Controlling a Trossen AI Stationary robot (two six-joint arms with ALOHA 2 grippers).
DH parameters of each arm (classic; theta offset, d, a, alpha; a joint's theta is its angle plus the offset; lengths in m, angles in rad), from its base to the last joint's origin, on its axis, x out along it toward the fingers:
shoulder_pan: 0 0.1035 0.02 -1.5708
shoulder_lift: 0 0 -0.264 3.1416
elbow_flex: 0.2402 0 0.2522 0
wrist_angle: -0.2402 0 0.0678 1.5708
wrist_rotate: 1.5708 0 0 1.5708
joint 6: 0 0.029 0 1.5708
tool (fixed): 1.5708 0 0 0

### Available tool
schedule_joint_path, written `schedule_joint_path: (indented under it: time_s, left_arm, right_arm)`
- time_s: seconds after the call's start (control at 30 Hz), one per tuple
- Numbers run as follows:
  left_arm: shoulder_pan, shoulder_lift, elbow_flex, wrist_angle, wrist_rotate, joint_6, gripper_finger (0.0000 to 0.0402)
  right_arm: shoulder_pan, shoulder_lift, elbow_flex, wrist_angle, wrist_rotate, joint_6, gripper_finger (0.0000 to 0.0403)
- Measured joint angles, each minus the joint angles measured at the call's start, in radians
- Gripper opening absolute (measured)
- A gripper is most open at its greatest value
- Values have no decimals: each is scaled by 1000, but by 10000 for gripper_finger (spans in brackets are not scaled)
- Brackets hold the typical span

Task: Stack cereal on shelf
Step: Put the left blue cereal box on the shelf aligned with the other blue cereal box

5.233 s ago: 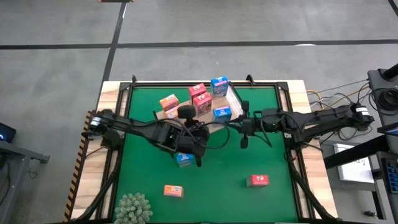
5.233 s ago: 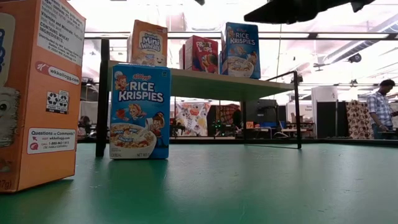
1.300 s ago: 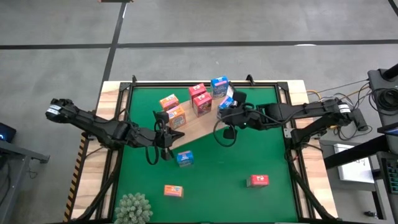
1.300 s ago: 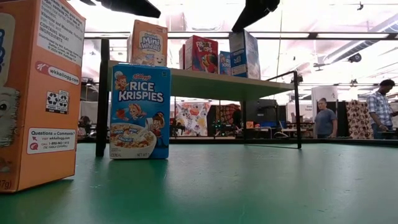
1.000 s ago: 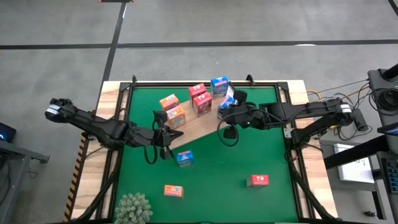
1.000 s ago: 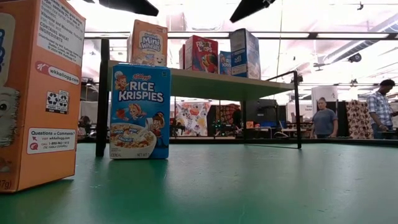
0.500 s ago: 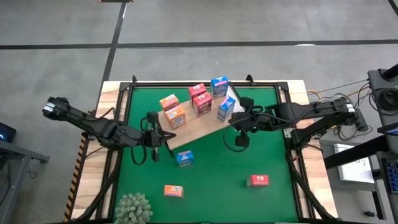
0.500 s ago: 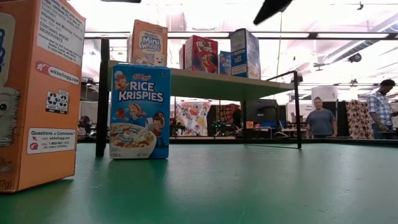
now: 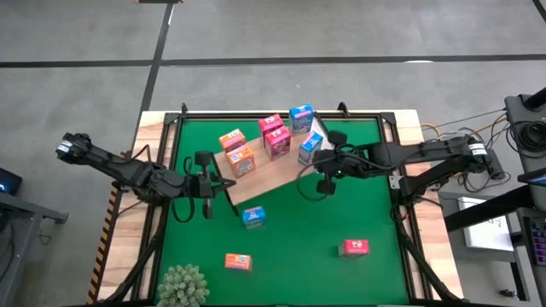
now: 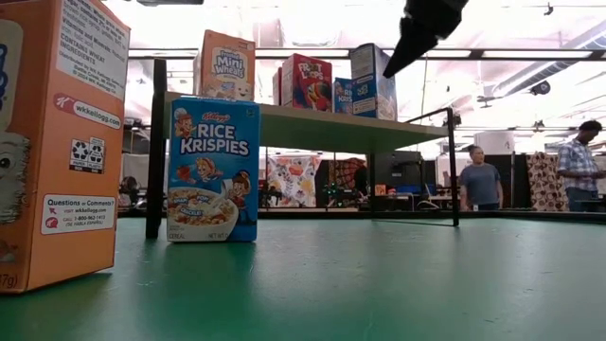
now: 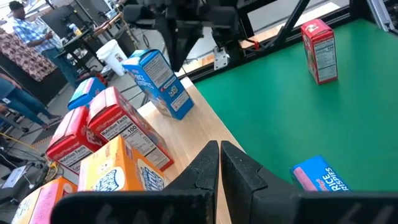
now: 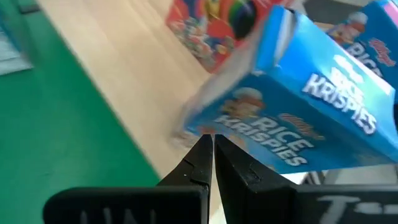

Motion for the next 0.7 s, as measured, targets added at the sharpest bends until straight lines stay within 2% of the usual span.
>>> schedule_joint_path:
  time_s: [0.27,0.7]
  left_arm:
    - [0,2,0,0,0,0,0]
    - [0,2,0,0,0,0,0]
  right_arm:
    - [-64,0,-78,141,3,-92,9]
    - [-134,0,-161,290,5,-97,9]
